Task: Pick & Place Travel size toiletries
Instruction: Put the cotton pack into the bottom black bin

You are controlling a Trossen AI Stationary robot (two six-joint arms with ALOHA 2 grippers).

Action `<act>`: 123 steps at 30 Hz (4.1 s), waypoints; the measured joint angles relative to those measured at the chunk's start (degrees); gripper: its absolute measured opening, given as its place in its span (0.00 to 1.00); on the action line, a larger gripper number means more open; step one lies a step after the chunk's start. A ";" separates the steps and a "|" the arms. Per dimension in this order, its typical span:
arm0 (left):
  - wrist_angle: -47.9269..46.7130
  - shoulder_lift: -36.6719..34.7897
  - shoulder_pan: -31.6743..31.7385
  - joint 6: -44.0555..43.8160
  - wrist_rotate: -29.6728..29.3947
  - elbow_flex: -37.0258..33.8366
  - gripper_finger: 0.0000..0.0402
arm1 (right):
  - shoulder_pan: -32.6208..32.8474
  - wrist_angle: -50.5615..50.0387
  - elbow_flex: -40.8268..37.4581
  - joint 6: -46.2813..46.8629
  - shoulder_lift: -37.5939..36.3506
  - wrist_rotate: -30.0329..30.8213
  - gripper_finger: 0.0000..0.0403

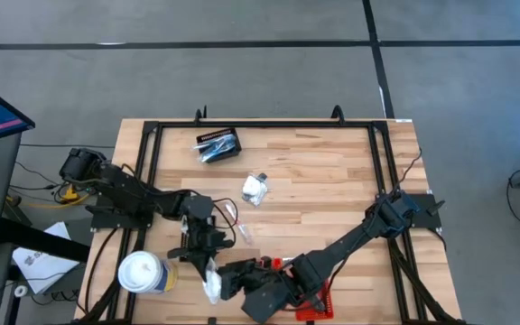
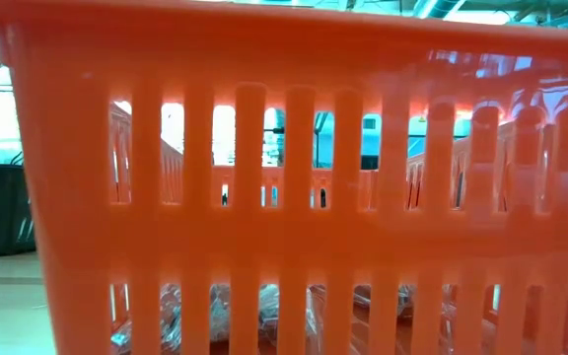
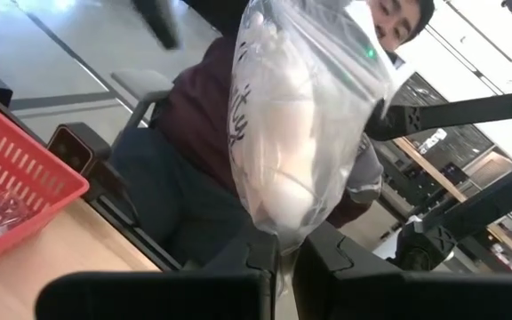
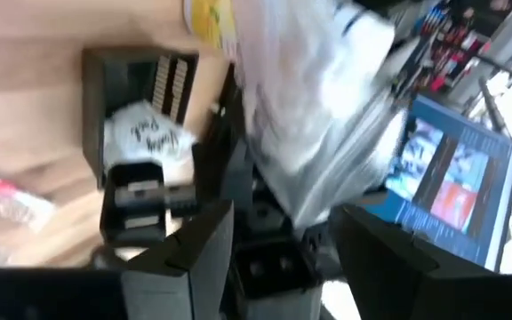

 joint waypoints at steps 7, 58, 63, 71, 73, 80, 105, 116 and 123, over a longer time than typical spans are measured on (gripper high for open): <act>0.22 0.00 0.00 0.11 -0.23 0.00 0.01 | 0.40 1.23 0.00 -0.22 0.00 -4.06 0.46; 1.35 -39.76 1.11 2.17 -24.21 -12.76 0.28 | 2.86 -5.74 0.20 33.37 -2.92 10.11 0.00; 0.13 -40.22 1.11 8.11 -34.49 -13.20 0.25 | 1.82 -10.30 3.04 46.33 -5.42 10.14 0.00; -1.41 -35.47 0.29 18.96 -59.47 -13.20 0.19 | -2.86 -23.83 4.80 80.76 -9.68 -0.47 0.00; -2.42 -34.50 -0.78 21.42 -65.43 -13.20 0.17 | -4.76 -28.96 4.85 89.98 -10.35 -6.12 0.00; -3.38 -32.96 -5.84 27.96 -81.18 -12.41 0.11 | -11.66 -43.86 3.18 104.26 -10.38 -9.33 0.00; -19.01 -14.13 -6.71 28.37 -108.25 -0.65 0.30 | -29.22 -45.29 2.16 98.66 -10.30 -42.27 0.00; -18.88 -14.75 -7.72 29.27 -109.63 -0.57 0.47 | -27.14 -48.54 2.16 98.77 -10.32 -42.01 0.00; -18.88 -14.75 -7.68 29.29 -108.20 -0.57 0.47 | -27.12 -45.74 2.16 97.50 -10.32 -42.02 0.00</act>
